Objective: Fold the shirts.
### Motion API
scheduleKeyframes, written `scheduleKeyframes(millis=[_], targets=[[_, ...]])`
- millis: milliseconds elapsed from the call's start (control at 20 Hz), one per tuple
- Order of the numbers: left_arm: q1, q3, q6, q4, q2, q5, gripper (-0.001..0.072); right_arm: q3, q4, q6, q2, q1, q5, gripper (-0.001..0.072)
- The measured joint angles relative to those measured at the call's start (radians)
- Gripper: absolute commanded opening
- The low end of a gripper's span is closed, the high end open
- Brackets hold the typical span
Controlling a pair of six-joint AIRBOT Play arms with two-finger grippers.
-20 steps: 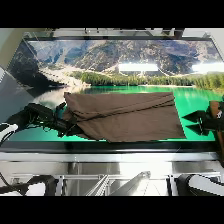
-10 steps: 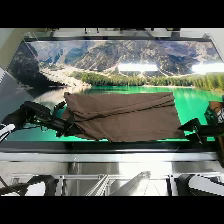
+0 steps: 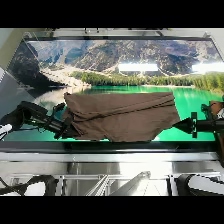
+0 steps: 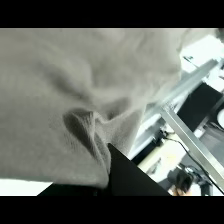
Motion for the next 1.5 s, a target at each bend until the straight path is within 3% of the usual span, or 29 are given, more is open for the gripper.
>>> scheduleKeyframes(millis=[400,900,1200,1500], targets=[[0.232,0.000,0.005,-0.001,0.021,0.166,0.0023,0.010,0.045,0.029,0.114,-0.262,0.036,0.0018],[0.254,0.024,-0.001,-0.020,0.033,0.216,0.0022,0.002,0.097,0.061,0.163,-0.252,0.013,0.0019],[0.170,0.277,-0.045,-0.038,-0.045,0.212,0.0022,0.024,0.334,-0.035,0.111,-0.040,-0.227,0.0018],[0.099,0.555,-0.068,-0.027,-0.285,0.197,0.0005,0.087,0.414,-0.151,-0.097,0.097,-0.421,0.0018]])
